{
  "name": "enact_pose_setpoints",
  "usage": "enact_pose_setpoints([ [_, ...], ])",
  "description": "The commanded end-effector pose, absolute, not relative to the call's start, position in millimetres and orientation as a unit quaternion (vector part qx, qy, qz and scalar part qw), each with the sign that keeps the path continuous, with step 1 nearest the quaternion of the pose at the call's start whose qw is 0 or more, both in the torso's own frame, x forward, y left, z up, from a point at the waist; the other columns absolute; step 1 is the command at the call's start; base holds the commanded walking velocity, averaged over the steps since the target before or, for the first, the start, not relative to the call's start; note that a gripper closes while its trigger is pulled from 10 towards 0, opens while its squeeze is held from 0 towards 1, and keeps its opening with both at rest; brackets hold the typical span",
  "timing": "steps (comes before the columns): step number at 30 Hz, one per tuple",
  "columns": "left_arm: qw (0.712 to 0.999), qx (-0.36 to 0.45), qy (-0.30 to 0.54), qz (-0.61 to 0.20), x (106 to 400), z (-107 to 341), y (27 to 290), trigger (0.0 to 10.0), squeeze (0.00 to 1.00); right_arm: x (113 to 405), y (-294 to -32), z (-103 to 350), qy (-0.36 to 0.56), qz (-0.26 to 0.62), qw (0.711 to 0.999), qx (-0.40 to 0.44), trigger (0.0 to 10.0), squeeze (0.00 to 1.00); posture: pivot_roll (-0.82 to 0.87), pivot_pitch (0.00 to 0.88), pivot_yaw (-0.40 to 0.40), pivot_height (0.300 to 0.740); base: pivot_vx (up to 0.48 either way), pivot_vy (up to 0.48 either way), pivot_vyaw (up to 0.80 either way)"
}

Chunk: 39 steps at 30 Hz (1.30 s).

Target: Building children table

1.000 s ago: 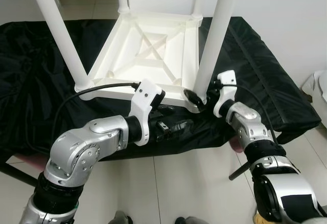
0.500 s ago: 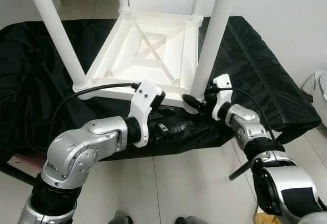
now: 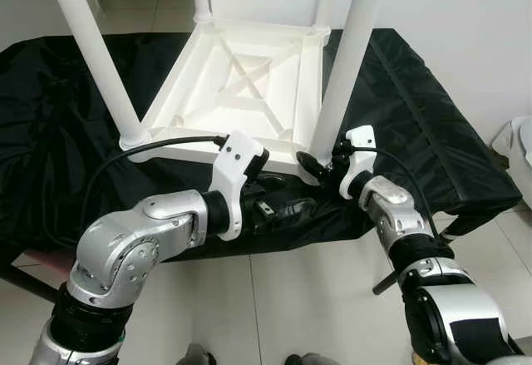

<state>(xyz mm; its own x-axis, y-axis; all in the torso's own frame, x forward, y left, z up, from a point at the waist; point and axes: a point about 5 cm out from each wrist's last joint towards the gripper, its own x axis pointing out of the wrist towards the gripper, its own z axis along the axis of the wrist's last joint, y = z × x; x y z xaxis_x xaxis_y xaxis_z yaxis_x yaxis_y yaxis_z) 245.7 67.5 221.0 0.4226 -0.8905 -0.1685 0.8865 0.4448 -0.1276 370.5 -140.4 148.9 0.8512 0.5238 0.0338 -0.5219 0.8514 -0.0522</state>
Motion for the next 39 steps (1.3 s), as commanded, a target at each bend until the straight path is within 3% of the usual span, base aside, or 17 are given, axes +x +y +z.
enact_pose_setpoints([
  [1, 0.838, -0.009, 0.112, -0.533, 242.6, 219.4, 67.3, 10.0, 0.00, 365.8, -134.2, 135.5, 0.002, 0.260, 0.966, 0.000, 0.0, 0.00, -0.02, 0.108, 0.026, 0.740, 0.000, 0.000, 0.00],
  [11, 0.835, -0.010, 0.113, -0.539, 242.0, 218.7, 65.4, 10.0, 0.00, 353.1, -112.7, 124.8, -0.003, 0.090, 0.994, 0.065, 0.0, 0.00, -0.03, 0.106, 0.024, 0.740, 0.000, 0.000, 0.00],
  [17, 0.834, -0.009, 0.112, -0.539, 242.3, 218.6, 64.8, 10.0, 0.00, 347.1, -108.1, 126.0, -0.012, 0.013, 0.997, 0.078, 0.0, 0.00, -0.03, 0.098, 0.015, 0.740, 0.000, 0.000, 0.00],
  [21, 0.836, -0.009, 0.110, -0.538, 242.9, 218.7, 64.8, 10.0, 0.00, 342.2, -97.2, 129.8, -0.018, 0.006, 0.996, 0.081, 0.0, 0.00, -0.02, 0.088, 0.011, 0.740, 0.000, 0.000, 0.00],
  [29, 0.846, -0.011, 0.110, -0.522, 247.0, 217.9, 67.7, 10.0, 0.00, 341.8, -106.4, 131.9, -0.016, -0.004, 0.997, 0.078, 0.0, 0.00, -0.02, 0.080, 0.006, 0.740, 0.000, 0.000, 0.00],
  [30, 0.850, -0.008, 0.107, -0.516, 248.6, 217.9, 68.5, 10.0, 0.00, 341.8, -105.9, 132.3, -0.015, 0.005, 0.997, 0.081, 9.7, 0.00, -0.02, 0.077, 0.006, 0.740, 0.000, 0.000, 0.00],
  [36, 0.861, 0.000, 0.105, -0.498, 253.5, 217.2, 71.8, 10.0, 0.00, 343.8, -112.9, 138.9, -0.023, 0.023, 0.996, 0.086, 10.0, 0.00, -0.02, 0.078, 0.004, 0.740, 0.000, 0.000, 0.00],
  [39, 0.874, -0.002, 0.100, -0.476, 259.2, 217.7, 75.1, 10.0, 0.00, 348.1, -119.7, 148.6, -0.034, 0.086, 0.992, 0.083, 10.0, 0.00, -0.02, 0.084, 0.004, 0.740, 0.000, 0.000, 0.00],
])
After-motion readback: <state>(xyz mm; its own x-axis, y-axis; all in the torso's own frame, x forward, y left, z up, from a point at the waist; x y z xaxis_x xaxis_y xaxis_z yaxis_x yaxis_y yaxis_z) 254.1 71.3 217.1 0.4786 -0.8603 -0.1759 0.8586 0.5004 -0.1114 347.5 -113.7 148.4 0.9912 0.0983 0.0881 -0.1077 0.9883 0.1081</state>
